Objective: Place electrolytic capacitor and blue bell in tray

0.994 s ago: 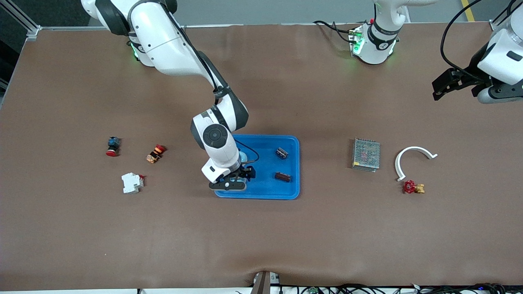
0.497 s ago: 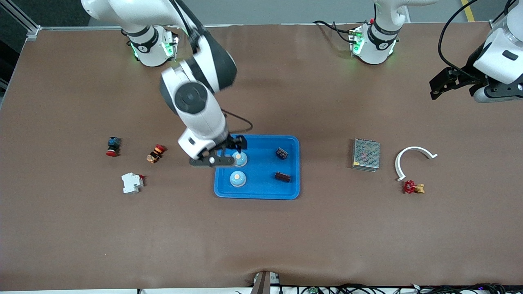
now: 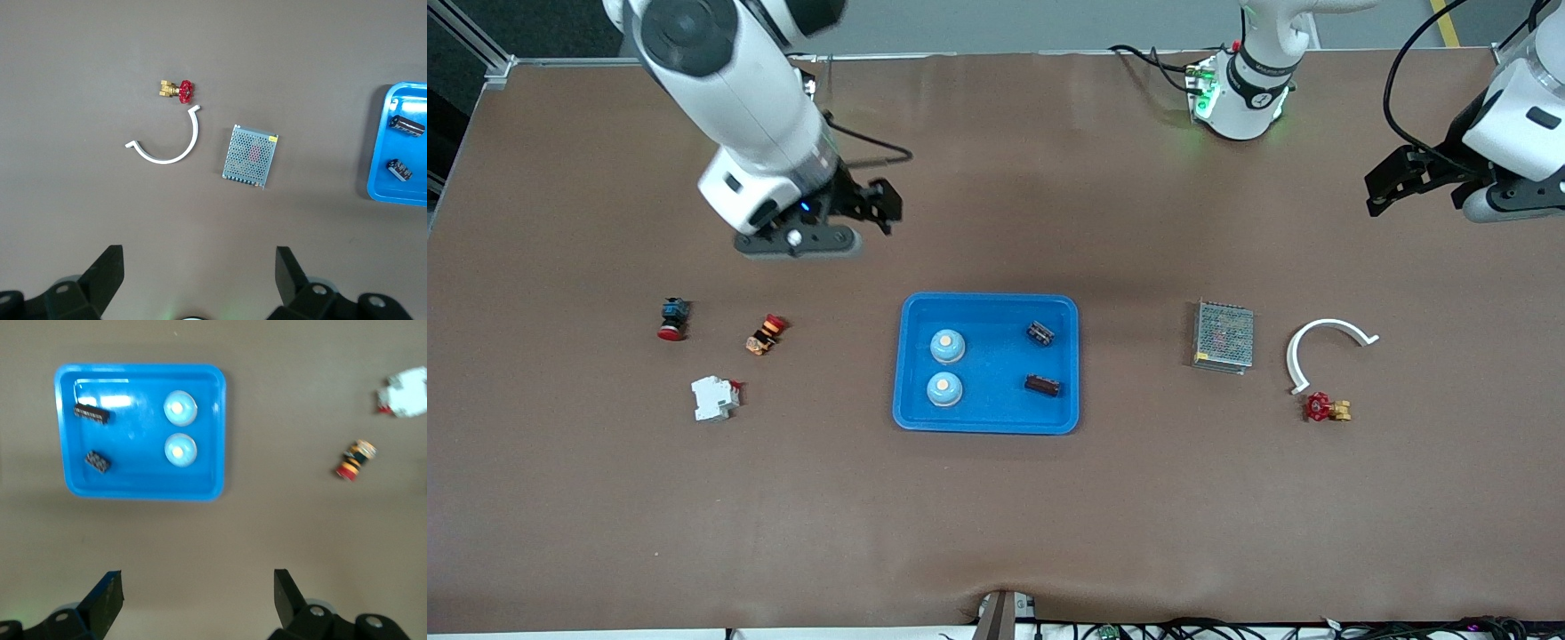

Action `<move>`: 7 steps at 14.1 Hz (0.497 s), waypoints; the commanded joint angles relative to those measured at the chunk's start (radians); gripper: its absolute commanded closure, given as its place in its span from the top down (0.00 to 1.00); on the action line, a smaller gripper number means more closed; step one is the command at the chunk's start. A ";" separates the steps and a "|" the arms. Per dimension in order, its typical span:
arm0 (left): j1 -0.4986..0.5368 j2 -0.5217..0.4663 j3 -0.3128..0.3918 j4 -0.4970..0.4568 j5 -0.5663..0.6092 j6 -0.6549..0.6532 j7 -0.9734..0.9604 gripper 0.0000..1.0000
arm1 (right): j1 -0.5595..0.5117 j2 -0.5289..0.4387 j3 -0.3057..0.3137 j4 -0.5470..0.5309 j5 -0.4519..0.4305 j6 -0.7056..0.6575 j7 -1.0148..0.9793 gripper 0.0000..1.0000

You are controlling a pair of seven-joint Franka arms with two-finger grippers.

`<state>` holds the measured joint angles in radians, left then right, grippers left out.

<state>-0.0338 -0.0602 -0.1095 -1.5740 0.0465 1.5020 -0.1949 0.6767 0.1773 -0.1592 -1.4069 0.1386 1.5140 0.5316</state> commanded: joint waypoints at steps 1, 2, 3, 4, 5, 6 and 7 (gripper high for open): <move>0.008 -0.013 0.002 0.009 -0.019 -0.009 0.008 1.00 | -0.040 -0.116 0.009 -0.059 -0.011 -0.086 -0.051 1.00; 0.008 -0.013 0.004 0.011 -0.019 -0.009 0.008 1.00 | -0.051 -0.155 0.009 -0.091 -0.022 -0.089 -0.103 1.00; 0.008 -0.013 0.005 0.015 -0.019 -0.009 0.011 1.00 | -0.064 -0.194 0.009 -0.131 -0.031 -0.087 -0.132 1.00; 0.008 -0.013 0.005 0.019 -0.017 -0.009 0.017 1.00 | -0.083 -0.231 0.009 -0.167 -0.045 -0.087 -0.145 1.00; 0.008 -0.013 0.005 0.020 -0.017 -0.009 0.020 1.00 | -0.106 -0.255 0.009 -0.191 -0.054 -0.087 -0.162 1.00; 0.008 -0.015 0.005 0.019 -0.017 -0.009 0.020 1.00 | -0.146 -0.275 0.013 -0.214 -0.057 -0.087 -0.185 1.00; 0.006 -0.015 0.005 0.019 -0.016 -0.009 0.020 1.00 | -0.201 -0.286 0.021 -0.227 -0.057 -0.087 -0.215 1.00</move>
<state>-0.0313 -0.0607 -0.1060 -1.5587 0.0464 1.5020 -0.1949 0.5596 -0.0474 -0.1609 -1.5550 0.0907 1.4088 0.3691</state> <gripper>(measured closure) 0.000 0.000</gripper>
